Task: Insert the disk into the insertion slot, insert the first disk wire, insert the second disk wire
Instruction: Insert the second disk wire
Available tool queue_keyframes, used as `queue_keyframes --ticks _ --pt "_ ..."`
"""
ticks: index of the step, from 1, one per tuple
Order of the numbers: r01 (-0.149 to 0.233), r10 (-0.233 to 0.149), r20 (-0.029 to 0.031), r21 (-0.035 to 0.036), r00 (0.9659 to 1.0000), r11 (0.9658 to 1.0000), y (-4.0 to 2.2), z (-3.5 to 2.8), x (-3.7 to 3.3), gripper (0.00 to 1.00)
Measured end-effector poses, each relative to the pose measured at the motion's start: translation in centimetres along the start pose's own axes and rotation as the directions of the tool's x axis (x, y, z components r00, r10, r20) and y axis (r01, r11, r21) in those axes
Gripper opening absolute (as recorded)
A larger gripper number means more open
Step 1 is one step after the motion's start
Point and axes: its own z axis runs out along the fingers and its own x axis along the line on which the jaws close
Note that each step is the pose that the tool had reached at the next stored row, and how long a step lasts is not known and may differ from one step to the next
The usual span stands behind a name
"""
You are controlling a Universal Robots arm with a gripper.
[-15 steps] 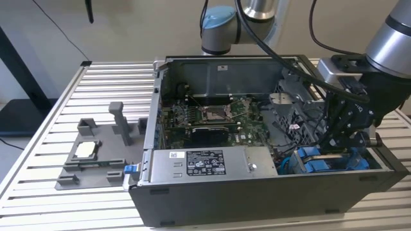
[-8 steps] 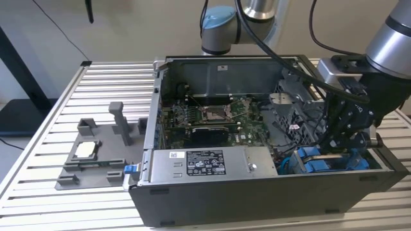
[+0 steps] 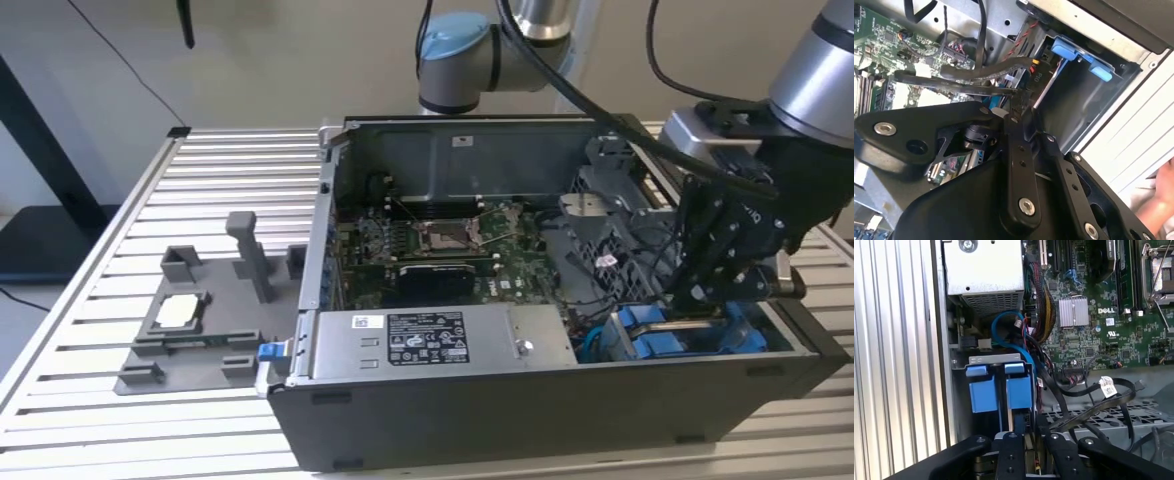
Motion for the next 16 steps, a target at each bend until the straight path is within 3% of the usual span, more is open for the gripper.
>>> queue_keyframes --ticks 11,16 --pt "-0.001 0.001 -0.0001 0.0001 1.0 1.0 0.13 -2.5 -0.14 0.24" --pt "-0.001 0.001 0.0 0.0 1.0 1.0 0.19 -3.29 -0.17 0.24"
